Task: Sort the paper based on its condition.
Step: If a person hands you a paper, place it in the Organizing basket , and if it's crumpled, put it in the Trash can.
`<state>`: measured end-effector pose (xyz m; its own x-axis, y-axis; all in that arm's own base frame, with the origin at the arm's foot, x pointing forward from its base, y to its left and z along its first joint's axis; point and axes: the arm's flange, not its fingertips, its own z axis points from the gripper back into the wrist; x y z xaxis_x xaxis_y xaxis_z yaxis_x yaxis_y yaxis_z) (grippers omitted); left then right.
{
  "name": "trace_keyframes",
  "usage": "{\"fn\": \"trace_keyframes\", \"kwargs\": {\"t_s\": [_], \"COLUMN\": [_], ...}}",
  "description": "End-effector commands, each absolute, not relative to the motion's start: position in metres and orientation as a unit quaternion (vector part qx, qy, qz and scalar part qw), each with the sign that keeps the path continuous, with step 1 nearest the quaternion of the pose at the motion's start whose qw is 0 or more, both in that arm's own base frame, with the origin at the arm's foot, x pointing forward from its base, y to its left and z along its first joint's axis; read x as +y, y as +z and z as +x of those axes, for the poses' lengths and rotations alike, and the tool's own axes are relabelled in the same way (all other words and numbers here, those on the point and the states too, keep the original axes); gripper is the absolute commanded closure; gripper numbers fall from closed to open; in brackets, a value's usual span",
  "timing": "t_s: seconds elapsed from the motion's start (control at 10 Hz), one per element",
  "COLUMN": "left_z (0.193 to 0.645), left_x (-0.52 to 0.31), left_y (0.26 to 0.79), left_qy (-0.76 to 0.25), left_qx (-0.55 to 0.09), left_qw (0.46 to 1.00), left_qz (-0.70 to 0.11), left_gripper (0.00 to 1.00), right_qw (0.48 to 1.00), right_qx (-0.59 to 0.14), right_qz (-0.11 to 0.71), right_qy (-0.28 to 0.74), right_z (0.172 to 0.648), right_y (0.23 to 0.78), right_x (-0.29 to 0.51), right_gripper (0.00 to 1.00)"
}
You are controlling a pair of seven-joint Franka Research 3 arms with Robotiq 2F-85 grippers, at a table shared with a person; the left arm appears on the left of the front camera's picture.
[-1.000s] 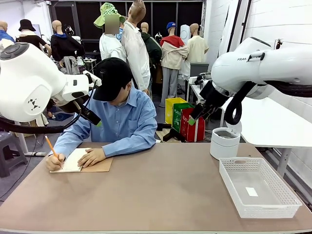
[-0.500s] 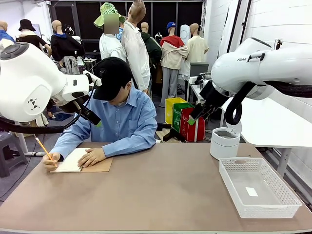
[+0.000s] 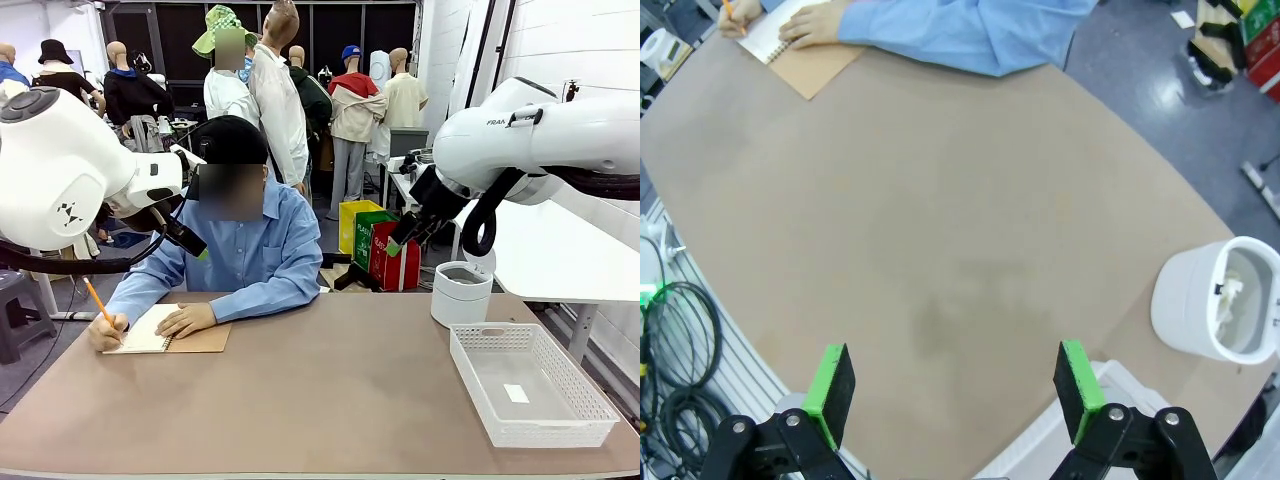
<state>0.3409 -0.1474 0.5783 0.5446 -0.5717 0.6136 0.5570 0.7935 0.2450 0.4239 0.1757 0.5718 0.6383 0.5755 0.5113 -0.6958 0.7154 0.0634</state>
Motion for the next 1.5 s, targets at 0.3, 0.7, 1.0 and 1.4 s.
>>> {"fn": "trace_keyframes", "kwargs": {"t_s": [0.3,0.7,1.0,1.4], "left_z": [0.3408,0.3408,0.3408,0.3408], "left_x": [-0.1472,-0.1472,-0.1472,-0.1472], "left_y": [0.5783,0.5783,0.5783,0.5783], "left_qy": [-0.322,-0.322,-0.322,-0.322], "left_qx": [-0.353,-0.353,-0.353,-0.353], "left_qw": [0.878,0.878,0.878,0.878], "left_qz": [0.012,0.012,0.012,0.012], "left_gripper": [0.0,0.0,0.0,0.0], "right_qw": [0.896,0.896,0.896,0.896], "right_qx": [-0.232,-0.232,-0.232,-0.232], "right_qz": [0.127,0.127,0.127,0.127], "right_qy": [0.355,0.355,0.355,0.355], "right_z": [0.4234,0.4234,0.4234,0.4234], "right_y": [0.5721,0.5721,0.5721,0.5721], "right_x": [0.1758,0.1758,0.1758,0.1758], "right_gripper": [0.0,0.0,0.0,0.0]}}
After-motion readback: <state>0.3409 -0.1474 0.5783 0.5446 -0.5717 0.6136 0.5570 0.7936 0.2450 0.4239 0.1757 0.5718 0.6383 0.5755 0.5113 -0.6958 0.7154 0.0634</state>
